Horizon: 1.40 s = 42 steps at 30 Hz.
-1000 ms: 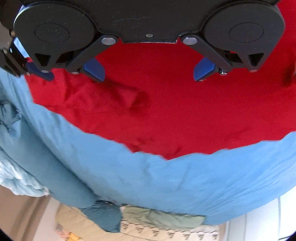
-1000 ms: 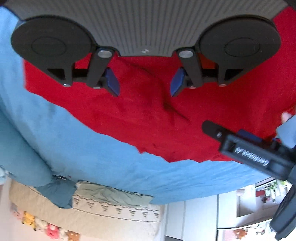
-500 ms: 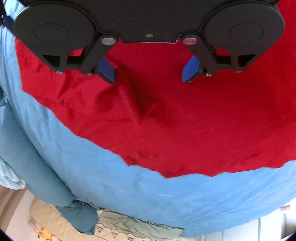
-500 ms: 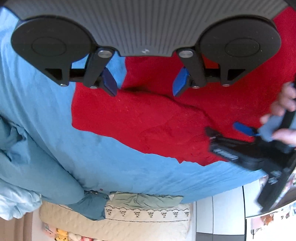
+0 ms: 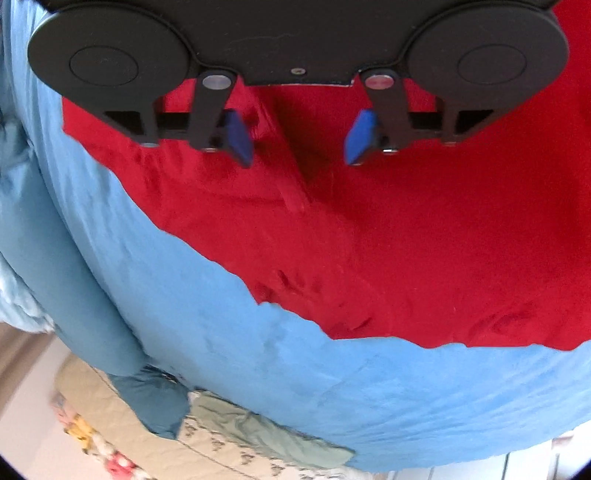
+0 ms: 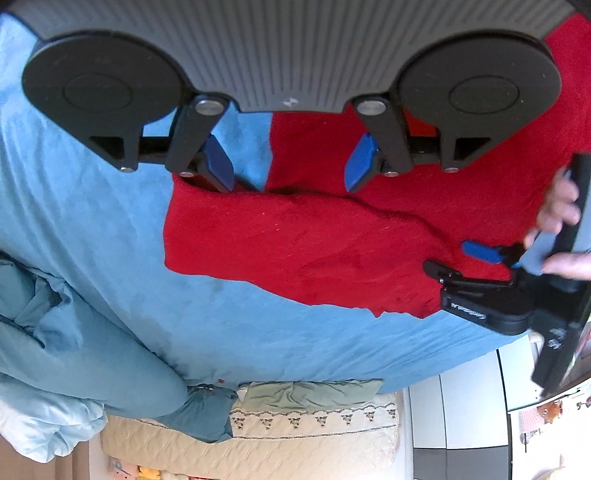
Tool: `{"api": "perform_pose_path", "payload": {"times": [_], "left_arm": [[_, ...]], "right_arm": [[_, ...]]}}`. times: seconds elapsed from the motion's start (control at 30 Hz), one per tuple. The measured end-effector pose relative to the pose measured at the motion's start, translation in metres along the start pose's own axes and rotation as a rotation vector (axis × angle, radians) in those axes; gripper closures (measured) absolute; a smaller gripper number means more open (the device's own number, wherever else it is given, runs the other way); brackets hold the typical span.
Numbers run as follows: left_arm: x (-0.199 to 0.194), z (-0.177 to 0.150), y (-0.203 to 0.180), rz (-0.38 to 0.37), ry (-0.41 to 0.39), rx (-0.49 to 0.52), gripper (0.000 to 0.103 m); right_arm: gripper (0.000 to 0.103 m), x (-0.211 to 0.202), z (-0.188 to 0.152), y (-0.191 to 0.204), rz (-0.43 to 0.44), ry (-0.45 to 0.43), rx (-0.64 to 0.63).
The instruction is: Fold small clothes
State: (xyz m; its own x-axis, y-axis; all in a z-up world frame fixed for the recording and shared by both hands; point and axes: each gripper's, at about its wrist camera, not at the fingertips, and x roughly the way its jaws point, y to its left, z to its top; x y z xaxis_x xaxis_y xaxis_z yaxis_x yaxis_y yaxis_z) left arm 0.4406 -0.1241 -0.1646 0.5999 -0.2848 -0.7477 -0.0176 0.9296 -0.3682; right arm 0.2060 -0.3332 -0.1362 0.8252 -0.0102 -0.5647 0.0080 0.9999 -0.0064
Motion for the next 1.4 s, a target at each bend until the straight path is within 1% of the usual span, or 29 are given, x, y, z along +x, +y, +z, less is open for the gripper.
{"api": "perform_pose_path", "payload": {"times": [0.03,0.07,0.1,0.17,0.3,0.33,0.4,0.47,0.5,0.53,0.57,0.63,0.7,0.77,0.83,0.93,0.97,1.07,1.13,1.2,1.27,1.3,1.4], "left_arm": [[0.005,0.003,-0.001,0.006,0.013,0.008,0.069],[0.007,0.006,-0.003,0.023,0.017,0.028,0.076],[0.007,0.008,-0.006,0.023,0.011,0.045,0.089],[-0.002,0.013,-0.007,-0.013,-0.013,0.056,0.091],[-0.033,0.031,-0.005,-0.061,-0.141,0.092,0.091],[-0.042,0.036,-0.002,-0.060,-0.175,0.100,0.091],[-0.061,0.046,0.010,-0.054,-0.243,0.117,0.091],[-0.079,0.050,0.030,-0.029,-0.317,0.137,0.091],[-0.088,0.050,0.042,-0.001,-0.360,0.151,0.091],[-0.093,0.049,0.056,0.027,-0.389,0.155,0.091],[-0.094,0.048,0.068,0.051,-0.400,0.153,0.091],[-0.086,0.041,0.097,0.085,-0.378,0.144,0.091],[-0.075,0.034,0.122,0.103,-0.348,0.108,0.091],[-0.066,0.025,0.143,0.088,-0.307,0.052,0.090],[-0.064,0.019,0.155,0.068,-0.299,0.002,0.090],[-0.068,0.019,0.160,0.066,-0.312,0.000,0.090],[-0.068,0.019,0.160,0.066,-0.318,0.003,0.090],[-0.070,0.023,0.157,0.079,-0.330,0.024,0.090],[-0.071,0.023,0.163,0.079,-0.324,0.034,0.090],[-0.067,0.020,0.166,0.090,-0.301,0.058,0.090],[-0.066,0.016,0.169,0.095,-0.281,0.072,0.090],[-0.069,0.013,0.171,0.099,-0.274,0.070,0.085],[-0.082,0.007,0.171,0.156,-0.255,0.090,0.082]], "right_arm": [[0.021,0.000,-0.001,0.001,-0.002,0.000,0.002],[0.021,0.000,-0.002,0.000,-0.007,0.003,0.005],[0.020,0.002,-0.001,0.000,-0.016,0.007,0.011],[0.019,0.005,-0.001,-0.002,-0.036,0.015,0.026],[0.015,0.007,-0.003,-0.002,-0.086,0.022,0.034],[0.015,0.009,-0.002,-0.002,-0.094,0.027,0.036],[0.015,0.012,0.000,-0.003,-0.106,0.038,0.043],[0.012,0.015,0.004,-0.004,-0.109,0.043,0.049],[0.008,0.017,0.005,-0.004,-0.110,0.047,0.049],[0.007,0.020,0.006,-0.003,-0.109,0.054,0.049],[0.007,0.023,0.008,-0.002,-0.105,0.062,0.048],[0.007,0.032,0.010,0.002,-0.094,0.083,0.045],[0.007,0.042,0.012,0.007,-0.100,0.108,0.027],[0.007,0.052,0.013,0.011,-0.114,0.127,0.011],[0.007,0.059,0.016,0.014,-0.122,0.118,-0.002],[0.008,0.069,0.023,0.015,-0.158,0.099,-0.017],[0.009,0.072,0.024,0.014,-0.177,0.091,-0.012],[0.008,0.077,0.024,-0.001,-0.298,0.107,-0.008],[0.008,0.070,0.017,-0.016,-0.275,0.113,0.040],[0.008,0.065,0.010,-0.022,-0.267,0.118,0.050],[0.007,0.064,0.007,-0.019,-0.266,0.114,0.022],[0.007,0.064,0.008,-0.016,-0.267,0.113,0.000],[0.006,0.063,0.012,-0.014,-0.251,0.122,-0.054]]}}
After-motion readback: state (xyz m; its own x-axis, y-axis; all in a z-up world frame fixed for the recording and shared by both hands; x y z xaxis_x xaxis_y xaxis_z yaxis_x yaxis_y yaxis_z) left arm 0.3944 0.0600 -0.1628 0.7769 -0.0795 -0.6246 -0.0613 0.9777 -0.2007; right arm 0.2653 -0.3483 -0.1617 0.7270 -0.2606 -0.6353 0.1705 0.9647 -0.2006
